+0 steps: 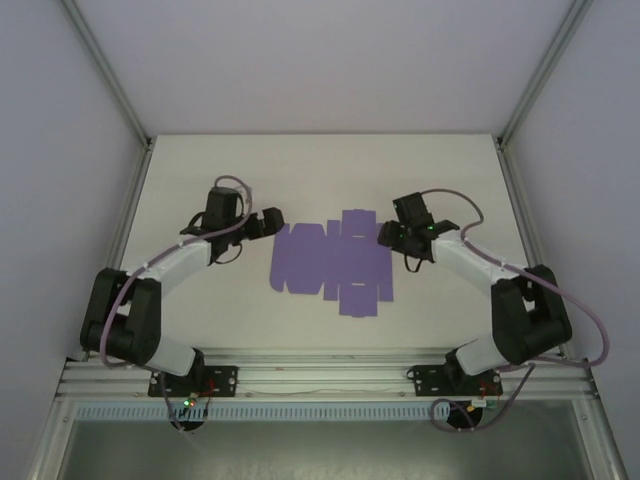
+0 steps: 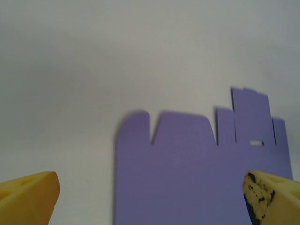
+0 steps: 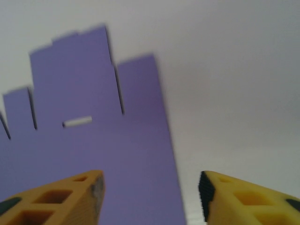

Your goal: Assemble paper box

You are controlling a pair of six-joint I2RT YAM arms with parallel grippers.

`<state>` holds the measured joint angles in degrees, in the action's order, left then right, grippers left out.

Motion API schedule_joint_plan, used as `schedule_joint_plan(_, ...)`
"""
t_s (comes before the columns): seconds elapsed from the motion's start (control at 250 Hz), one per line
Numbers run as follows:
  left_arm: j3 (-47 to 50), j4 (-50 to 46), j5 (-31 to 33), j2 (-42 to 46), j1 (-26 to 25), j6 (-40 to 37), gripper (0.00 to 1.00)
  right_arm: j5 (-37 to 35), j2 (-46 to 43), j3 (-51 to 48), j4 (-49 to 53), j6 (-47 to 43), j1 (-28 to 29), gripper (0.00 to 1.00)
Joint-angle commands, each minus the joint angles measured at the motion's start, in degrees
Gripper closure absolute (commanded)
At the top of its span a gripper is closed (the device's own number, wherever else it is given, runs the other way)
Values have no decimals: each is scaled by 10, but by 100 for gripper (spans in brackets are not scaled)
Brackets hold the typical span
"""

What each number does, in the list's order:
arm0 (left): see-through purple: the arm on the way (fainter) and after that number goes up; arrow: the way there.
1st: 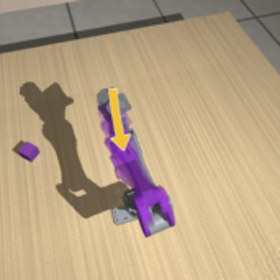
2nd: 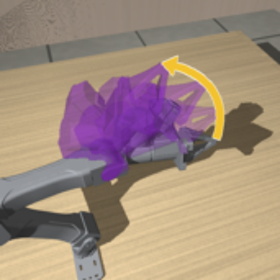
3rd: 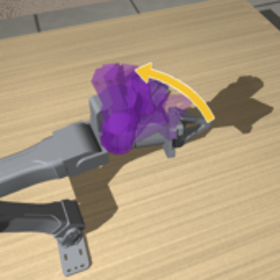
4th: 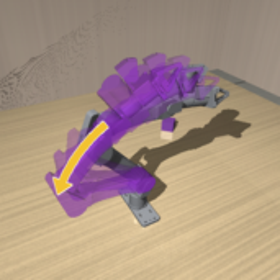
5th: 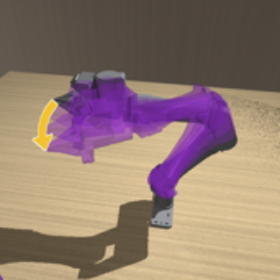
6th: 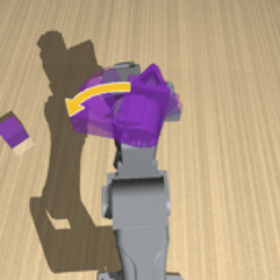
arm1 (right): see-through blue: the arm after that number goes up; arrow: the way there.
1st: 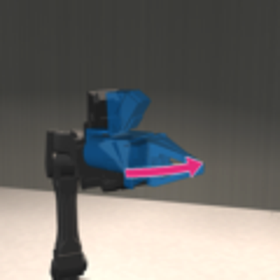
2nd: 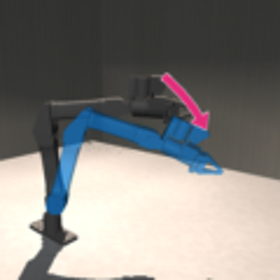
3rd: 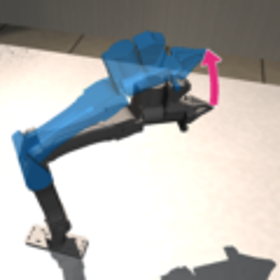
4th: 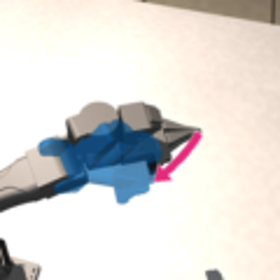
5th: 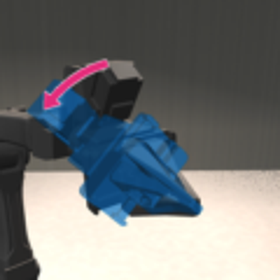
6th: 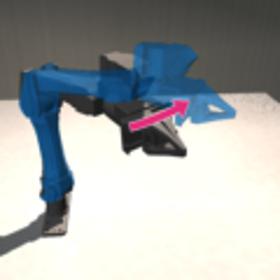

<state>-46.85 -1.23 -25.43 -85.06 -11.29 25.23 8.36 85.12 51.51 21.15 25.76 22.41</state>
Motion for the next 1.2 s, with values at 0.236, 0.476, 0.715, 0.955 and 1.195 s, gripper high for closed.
schedule_joint_plan(0.236,-13,-50,-105,-76,-1,49,0,38,112,21,0,37,2,69)
schedule_joint_plan(0.476,-41,-119,-110,-119,-14,57,0,49,151,-19,-42,61,-4,71)
schedule_joint_plan(0.715,-44,-71,-240,-152,-25,97,7,59,160,-55,-77,68,-8,72)
schedule_joint_plan(0.955,-17,83,-329,-106,-26,185,13,63,159,-91,-109,88,-11,72)
schedule_joint_plan(1.195,-10,137,-325,-35,-26,215,21,83,155,-111,-148,85,-20,72)
